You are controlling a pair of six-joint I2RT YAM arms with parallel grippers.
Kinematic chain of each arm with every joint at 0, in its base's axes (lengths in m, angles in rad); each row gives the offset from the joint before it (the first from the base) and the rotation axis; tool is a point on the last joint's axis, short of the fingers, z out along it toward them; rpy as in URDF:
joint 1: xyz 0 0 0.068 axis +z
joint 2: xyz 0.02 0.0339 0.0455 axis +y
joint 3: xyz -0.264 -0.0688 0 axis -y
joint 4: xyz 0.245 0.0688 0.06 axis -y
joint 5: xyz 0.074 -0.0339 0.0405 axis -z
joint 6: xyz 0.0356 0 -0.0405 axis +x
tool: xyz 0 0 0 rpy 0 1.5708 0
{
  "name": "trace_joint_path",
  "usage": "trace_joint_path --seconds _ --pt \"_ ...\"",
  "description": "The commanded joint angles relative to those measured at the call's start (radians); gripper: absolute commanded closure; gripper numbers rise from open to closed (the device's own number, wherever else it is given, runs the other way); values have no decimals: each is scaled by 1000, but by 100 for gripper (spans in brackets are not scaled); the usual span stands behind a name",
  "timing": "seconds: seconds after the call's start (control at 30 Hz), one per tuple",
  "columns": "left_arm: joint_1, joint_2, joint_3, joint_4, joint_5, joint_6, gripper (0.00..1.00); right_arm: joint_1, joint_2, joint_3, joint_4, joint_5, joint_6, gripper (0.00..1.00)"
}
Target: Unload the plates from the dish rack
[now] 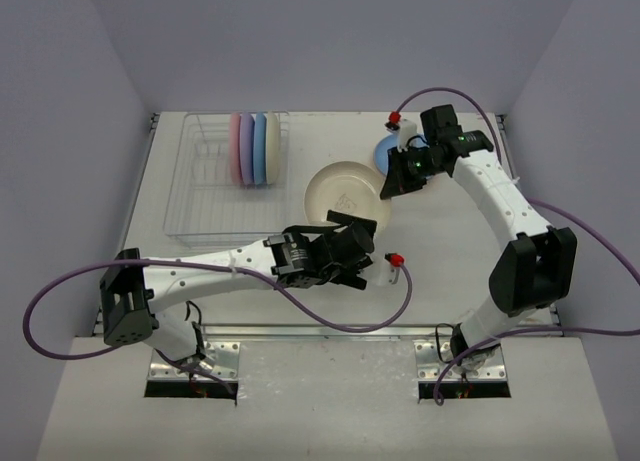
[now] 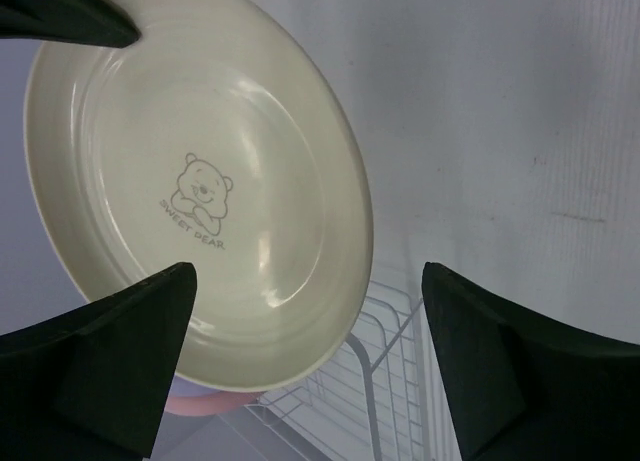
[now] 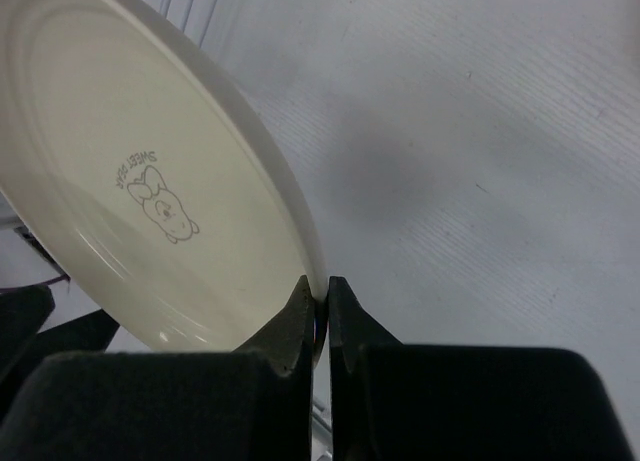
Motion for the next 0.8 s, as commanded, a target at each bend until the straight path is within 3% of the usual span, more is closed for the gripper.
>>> trace_joint_path --seconds 0.0,0.1,0.33,0.5,0.6,0.77 --pt "39 -55 40 77 -50 -71 0 -18 -30 32 29 38 -9 100" --pt "132 -79 142 76 5 -154 0 -89 -7 68 29 48 -5 100" --pt "492 -118 364 48 113 -481 0 -267 132 234 32 44 20 100" --pt "787 -93 482 -55 329 -729 0 -292 263 389 32 77 26 100" --pt "933 -78 491 -83 463 -868 0 -294 362 501 29 96 32 100" --pt "1127 -63 443 -87 651 -961 0 -307 483 619 29 140 25 100"
